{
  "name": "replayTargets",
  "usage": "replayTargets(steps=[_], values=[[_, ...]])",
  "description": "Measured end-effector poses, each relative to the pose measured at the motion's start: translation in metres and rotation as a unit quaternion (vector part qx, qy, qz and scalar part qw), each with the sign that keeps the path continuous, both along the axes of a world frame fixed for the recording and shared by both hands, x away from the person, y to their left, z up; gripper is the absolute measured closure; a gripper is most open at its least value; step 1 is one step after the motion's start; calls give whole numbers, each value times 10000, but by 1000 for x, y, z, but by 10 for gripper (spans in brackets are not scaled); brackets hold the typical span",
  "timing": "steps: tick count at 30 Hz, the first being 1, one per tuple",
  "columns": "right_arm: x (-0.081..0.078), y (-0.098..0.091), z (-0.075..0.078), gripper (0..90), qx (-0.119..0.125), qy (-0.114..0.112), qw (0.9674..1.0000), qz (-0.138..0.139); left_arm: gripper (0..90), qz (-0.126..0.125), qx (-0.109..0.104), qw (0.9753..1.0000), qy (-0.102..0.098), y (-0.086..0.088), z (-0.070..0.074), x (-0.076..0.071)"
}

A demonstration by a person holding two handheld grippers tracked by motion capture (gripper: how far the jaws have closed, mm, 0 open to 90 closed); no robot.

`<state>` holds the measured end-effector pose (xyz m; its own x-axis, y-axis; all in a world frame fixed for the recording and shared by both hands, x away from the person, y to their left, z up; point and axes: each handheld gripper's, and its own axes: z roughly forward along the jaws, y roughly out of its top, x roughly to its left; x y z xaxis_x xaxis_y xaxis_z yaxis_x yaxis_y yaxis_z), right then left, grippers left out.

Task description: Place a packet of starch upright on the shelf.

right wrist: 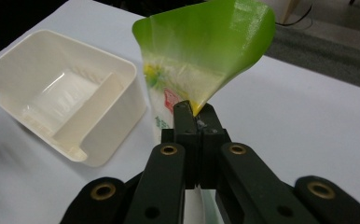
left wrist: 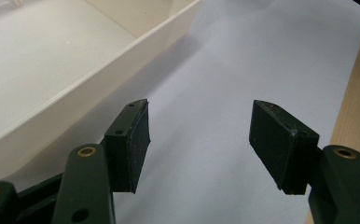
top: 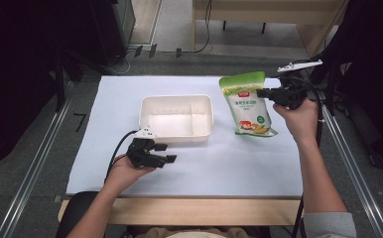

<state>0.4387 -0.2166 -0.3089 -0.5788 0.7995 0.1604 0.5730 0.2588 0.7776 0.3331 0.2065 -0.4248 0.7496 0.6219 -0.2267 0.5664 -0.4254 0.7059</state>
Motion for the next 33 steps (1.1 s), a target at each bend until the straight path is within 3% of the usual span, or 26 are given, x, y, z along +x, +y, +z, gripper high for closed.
replayTargets(steps=[10,22,33], values=[[-12,2,18,900,48,-217,9997,64,388,5,0,10000,-2,0,0,0],[-12,12,22,900,228,-193,9992,268,387,9,-4,10000,7,-1,1,0],[-10,17,33,900,91,-178,9990,391,387,14,-46,10000,-22,-1,1,0]])
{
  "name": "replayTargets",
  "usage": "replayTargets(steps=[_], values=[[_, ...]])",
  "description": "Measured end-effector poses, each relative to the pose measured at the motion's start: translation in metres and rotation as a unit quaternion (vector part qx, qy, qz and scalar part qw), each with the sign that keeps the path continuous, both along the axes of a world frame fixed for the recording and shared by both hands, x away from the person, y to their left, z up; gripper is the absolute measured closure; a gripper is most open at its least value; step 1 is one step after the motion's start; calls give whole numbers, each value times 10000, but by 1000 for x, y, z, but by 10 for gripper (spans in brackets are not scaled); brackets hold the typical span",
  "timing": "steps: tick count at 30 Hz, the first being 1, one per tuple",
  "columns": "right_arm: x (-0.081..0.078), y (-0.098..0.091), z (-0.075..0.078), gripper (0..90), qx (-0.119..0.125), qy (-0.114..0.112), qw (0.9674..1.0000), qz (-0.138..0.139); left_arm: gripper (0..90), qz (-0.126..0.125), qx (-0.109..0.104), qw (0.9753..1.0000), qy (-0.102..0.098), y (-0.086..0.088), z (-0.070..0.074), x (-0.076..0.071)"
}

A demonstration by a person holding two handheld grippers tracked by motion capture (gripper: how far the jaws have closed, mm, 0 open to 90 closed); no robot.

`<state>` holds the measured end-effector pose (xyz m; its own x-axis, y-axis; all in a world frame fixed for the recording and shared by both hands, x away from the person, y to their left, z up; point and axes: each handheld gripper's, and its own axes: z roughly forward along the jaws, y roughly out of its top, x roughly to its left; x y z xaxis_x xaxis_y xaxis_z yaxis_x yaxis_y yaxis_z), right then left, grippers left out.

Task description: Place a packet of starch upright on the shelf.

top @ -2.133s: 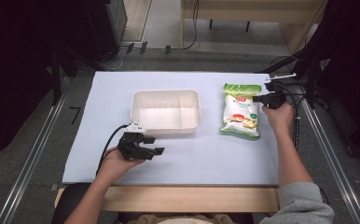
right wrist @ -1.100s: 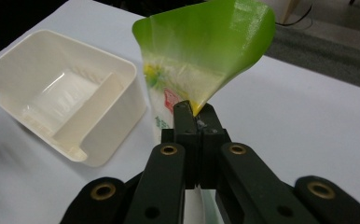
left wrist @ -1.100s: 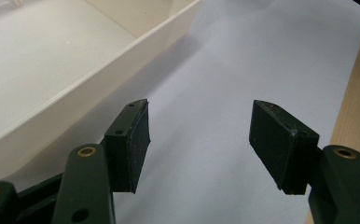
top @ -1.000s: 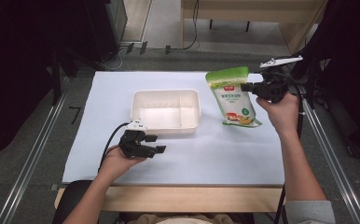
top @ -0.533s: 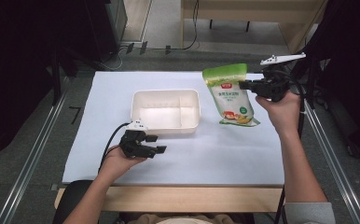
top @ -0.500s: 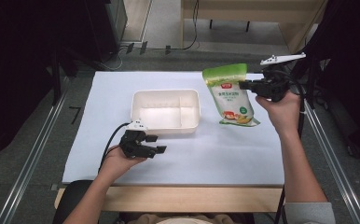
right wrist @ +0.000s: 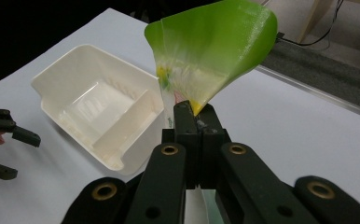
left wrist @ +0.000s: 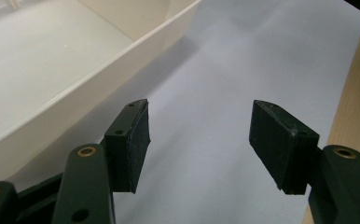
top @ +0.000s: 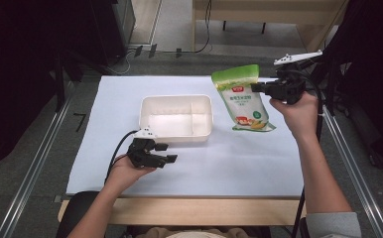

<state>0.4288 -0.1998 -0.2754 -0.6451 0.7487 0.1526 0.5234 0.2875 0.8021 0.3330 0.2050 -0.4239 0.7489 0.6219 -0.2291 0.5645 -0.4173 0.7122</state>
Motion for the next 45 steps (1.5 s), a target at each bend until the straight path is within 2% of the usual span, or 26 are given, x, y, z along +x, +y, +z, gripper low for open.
replayTargets(steps=[11,19,24,34,39,40,42,45], values=[[7,1,23,900,48,112,9998,137,388,-29,-56,10000,1,-1,0,1],[7,11,45,900,27,-41,9998,207,388,-49,-54,10000,24,-2,-1,1],[8,21,54,900,22,-48,9995,319,388,-85,-63,9999,45,-2,-1,2],[11,61,69,900,12,-136,9976,672,388,-71,-73,9999,45,-2,0,2],[13,77,70,900,-4,-149,9968,784,388,-46,-106,9999,50,-1,1,2],[15,86,70,900,8,-143,9964,842,388,-47,-122,9999,46,-1,0,2],[16,89,70,900,20,-124,9961,874,388,-41,-128,9999,41,-1,0,2],[19,105,69,900,15,-112,9954,956,388,-55,-116,9999,41,-1,1,2]])
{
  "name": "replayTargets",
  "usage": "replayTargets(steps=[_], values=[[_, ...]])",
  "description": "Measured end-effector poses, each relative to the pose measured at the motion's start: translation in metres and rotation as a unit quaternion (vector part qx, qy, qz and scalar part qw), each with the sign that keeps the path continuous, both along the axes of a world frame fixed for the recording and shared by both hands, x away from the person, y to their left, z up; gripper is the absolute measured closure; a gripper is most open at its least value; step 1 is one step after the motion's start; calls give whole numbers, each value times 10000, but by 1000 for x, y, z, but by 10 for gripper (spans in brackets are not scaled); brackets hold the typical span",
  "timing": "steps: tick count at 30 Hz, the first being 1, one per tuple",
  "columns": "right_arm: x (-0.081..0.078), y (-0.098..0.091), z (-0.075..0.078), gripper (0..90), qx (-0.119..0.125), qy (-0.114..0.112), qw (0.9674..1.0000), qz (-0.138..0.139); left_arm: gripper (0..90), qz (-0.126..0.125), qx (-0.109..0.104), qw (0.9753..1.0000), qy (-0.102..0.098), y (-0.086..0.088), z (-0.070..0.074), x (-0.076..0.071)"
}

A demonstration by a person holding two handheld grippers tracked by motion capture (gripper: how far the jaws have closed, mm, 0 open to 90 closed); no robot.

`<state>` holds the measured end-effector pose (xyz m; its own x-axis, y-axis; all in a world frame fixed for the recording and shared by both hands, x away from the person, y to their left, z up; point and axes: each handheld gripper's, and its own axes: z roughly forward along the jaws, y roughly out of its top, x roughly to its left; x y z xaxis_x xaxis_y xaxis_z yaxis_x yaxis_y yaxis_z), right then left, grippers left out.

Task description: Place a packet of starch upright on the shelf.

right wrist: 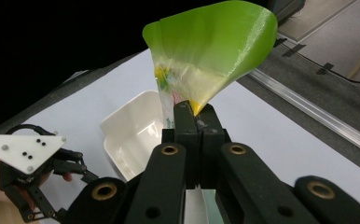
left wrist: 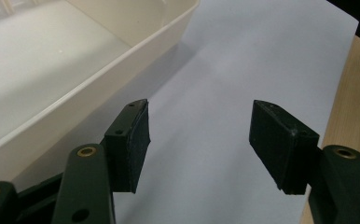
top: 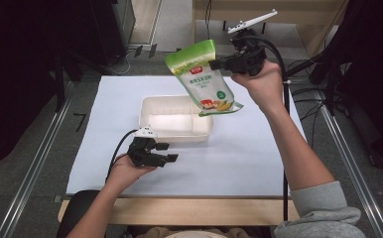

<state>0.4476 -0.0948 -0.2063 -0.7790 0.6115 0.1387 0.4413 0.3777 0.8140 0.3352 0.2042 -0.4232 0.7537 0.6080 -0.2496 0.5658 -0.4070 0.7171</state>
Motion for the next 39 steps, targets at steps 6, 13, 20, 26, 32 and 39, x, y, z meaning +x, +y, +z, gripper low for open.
replayTargets(steps=[6,13,20,26,32,39], values=[[4,20,-2,900,-55,24,9999,100,389,2,-50,10000,-1,0,0,0],[11,46,-7,900,-117,84,9996,254,389,15,-88,10000,4,1,0,0],[19,71,-17,900,-139,224,9989,380,390,-4,-108,9999,-2,1,0,0],[22,98,-25,900,-307,246,9981,480,390,-11,-81,10000,-28,2,1,0],[28,127,-41,900,-313,402,9969,594,391,21,-143,9999,-42,2,2,-1],[35,150,-67,900,-470,443,9957,664,392,23,-156,9998,-80,4,3,-1]])
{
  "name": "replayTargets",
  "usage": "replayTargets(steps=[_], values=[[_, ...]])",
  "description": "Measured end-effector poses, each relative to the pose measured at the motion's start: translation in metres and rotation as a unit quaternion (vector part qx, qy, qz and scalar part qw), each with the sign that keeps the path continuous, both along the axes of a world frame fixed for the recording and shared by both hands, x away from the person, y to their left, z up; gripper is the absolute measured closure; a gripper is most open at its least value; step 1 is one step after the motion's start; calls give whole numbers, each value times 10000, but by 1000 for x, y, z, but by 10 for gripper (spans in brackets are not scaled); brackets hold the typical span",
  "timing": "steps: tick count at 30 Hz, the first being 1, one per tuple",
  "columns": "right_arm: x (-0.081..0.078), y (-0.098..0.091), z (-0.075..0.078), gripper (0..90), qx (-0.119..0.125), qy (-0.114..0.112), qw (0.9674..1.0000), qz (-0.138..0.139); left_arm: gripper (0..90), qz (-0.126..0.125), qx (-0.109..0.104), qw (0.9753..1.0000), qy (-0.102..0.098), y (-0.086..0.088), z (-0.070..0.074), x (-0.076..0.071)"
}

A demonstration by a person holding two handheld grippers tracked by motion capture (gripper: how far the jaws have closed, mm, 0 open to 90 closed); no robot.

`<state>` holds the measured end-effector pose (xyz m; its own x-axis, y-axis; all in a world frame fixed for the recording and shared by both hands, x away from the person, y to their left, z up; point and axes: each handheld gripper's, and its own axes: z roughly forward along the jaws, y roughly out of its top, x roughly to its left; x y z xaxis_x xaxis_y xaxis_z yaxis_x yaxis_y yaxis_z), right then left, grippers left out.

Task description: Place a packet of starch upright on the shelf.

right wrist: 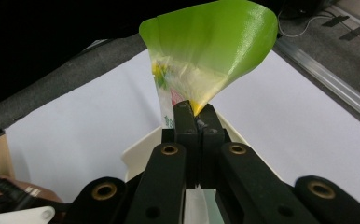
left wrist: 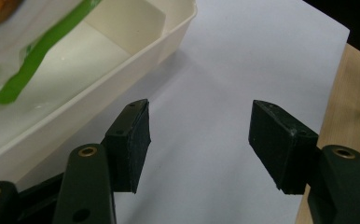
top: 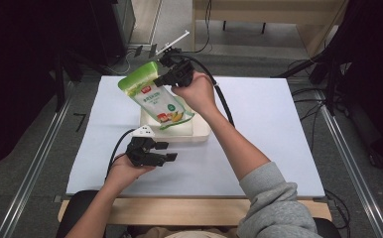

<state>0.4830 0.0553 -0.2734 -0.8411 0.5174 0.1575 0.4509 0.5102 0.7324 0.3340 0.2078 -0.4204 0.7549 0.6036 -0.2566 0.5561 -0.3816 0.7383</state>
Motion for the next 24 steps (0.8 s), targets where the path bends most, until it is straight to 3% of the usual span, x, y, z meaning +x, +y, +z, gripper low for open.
replayTargets(steps=[6,10,16,24], values=[[11,-4,-25,900,78,98,9998,-124,393,-29,30,10000,-7,0,0,0],[23,-22,-45,900,185,268,9988,-368,394,-36,7,10000,15,-1,-1,0],[25,-34,-53,900,362,190,9984,-385,394,-56,58,10000,19,-2,0,0],[29,-40,-61,900,362,208,9981,-445,395,-51,53,10000,20,-1,0,0]])
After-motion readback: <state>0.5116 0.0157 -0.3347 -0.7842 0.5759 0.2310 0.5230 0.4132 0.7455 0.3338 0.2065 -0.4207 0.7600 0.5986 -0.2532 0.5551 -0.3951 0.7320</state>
